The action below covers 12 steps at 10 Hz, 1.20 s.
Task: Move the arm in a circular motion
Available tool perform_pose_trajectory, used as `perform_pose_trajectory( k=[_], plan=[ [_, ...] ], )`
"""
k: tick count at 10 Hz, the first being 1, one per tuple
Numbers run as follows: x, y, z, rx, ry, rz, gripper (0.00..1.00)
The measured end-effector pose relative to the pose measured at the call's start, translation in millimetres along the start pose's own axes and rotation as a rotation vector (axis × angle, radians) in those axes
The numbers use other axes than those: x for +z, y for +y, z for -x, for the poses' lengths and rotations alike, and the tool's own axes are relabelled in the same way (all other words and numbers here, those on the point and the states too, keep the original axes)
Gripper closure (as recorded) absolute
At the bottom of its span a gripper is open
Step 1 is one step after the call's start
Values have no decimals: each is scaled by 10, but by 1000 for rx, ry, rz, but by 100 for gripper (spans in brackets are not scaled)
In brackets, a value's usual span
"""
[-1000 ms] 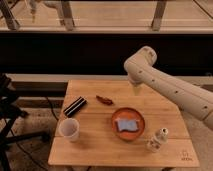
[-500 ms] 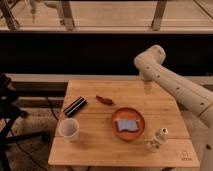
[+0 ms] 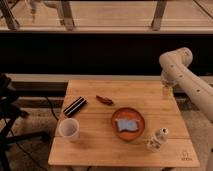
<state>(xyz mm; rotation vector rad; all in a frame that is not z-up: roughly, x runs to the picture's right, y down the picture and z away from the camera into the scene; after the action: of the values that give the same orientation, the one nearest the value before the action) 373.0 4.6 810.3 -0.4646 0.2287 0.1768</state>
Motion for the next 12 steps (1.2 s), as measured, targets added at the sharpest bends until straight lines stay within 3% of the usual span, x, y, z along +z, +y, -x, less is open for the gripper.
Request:
perform_pose_trajectory(
  k=[1,3,7,10,12],
  plan=[
    [21,221,-144,29,-22,19,20],
    [-43,609,-377,61,-55,17,20],
    [-316,1442,-797,105,-121,-33,20],
    [-519,1970,-966,82,-162,-73,20],
    [-644,2186,-933,26,-173,-101,20]
  ],
)
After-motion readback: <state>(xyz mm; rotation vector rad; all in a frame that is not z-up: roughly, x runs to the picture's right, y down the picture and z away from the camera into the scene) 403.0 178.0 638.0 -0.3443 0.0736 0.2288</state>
